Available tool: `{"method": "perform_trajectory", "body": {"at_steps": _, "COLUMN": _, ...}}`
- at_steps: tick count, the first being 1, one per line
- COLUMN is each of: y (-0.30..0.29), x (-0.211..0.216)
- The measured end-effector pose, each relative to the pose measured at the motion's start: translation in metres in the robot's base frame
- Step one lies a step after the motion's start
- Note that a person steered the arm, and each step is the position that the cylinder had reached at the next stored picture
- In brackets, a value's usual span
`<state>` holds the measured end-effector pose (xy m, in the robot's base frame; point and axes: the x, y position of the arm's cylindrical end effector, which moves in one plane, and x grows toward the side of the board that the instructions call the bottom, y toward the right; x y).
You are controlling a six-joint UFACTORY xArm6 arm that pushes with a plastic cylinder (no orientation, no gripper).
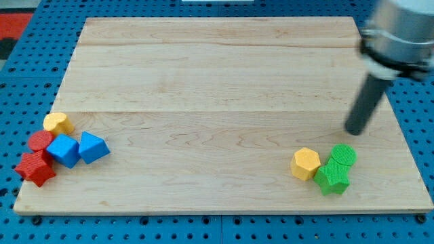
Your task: Slide the green star up
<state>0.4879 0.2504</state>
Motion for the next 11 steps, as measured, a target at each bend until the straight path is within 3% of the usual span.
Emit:
{"method": "perform_trajectory", "body": {"at_steps": 1, "y": 0.06, "x": 0.027}}
{"method": "perform_trajectory", "body": {"at_steps": 2, "y": 0.045, "x": 0.094}}
{"method": "perform_trajectory", "body": {"at_steps": 3, "y": 0.028, "x": 0.129}}
{"method": "perform_trajectory", "body": {"at_steps": 7, "y": -0.057, "x": 0.108}}
{"method": "perform_trajectory", "body": {"at_steps": 9, "y": -0.057, "x": 0.102}}
{"method": "perform_trajectory", "body": {"at_steps": 11, "y": -0.137, "x": 0.119}}
